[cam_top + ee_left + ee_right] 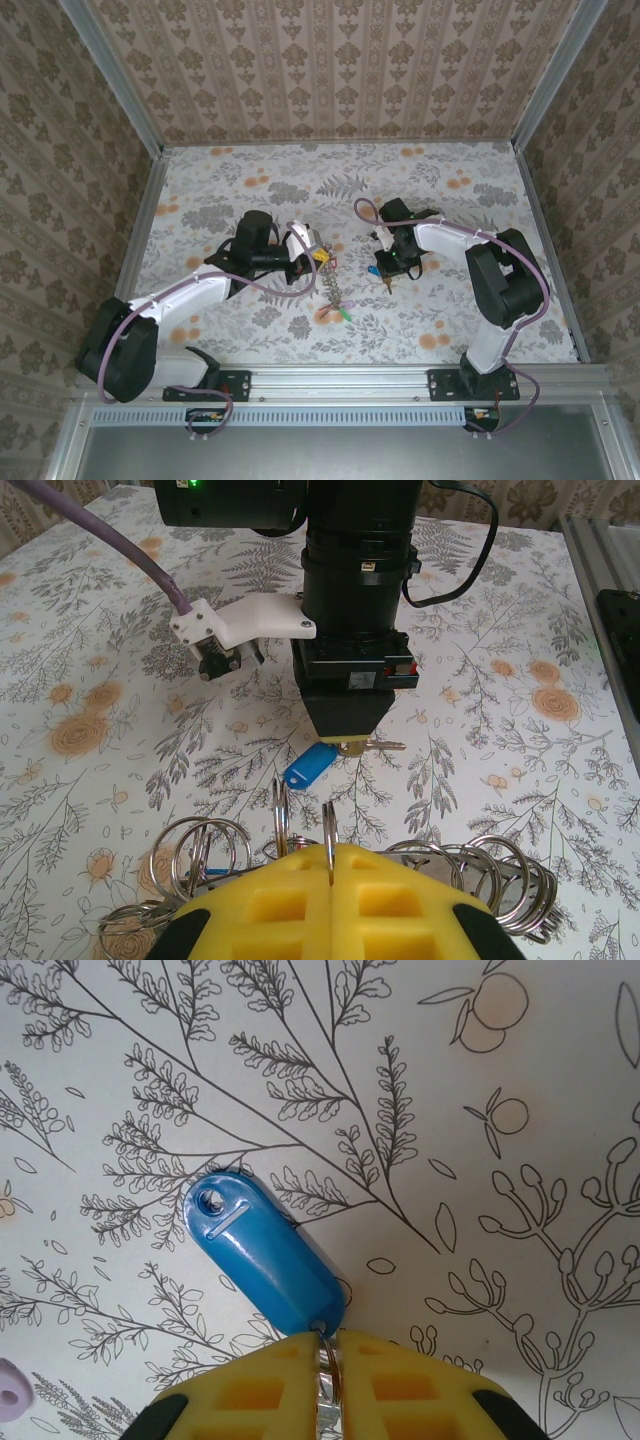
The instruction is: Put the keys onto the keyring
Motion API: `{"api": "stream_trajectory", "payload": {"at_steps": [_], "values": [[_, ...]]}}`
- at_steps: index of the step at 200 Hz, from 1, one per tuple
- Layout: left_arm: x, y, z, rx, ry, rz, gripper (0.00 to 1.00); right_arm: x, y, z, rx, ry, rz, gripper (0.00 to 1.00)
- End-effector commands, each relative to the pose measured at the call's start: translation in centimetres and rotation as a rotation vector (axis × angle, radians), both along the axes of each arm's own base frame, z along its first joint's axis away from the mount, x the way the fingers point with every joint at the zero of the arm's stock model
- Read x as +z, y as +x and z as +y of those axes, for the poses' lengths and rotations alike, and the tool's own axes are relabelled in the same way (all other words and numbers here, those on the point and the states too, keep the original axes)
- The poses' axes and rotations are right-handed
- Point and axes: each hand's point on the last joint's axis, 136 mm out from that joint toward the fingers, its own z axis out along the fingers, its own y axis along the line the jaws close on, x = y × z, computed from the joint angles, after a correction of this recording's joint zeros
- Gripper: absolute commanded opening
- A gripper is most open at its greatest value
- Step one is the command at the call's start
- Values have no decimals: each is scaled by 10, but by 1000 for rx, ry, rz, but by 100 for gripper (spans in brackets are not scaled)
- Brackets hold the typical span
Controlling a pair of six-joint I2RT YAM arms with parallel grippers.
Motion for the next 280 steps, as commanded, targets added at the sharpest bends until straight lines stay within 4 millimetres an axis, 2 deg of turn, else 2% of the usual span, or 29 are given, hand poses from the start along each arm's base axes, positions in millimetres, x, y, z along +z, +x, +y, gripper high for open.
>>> {"api": "stream_trajectory", "payload": {"at_steps": [1,72,203,252,280], "values": [[23,2,-3,-24,-44,-65,0,7,3,6,-7,38,-2,15],[22,2,-3,-21,-40,-65,0,5,4,4,-17,36,2,12],[22,1,-3,-24,-40,-64,0,-1,4,6,-20,39,25,14],[22,1,-3,-25,-39,-64,0,2,7,7,-23,43,9,12],[22,1,-3,-25,-40,-65,0,6,7,6,-23,41,3,14]]}}
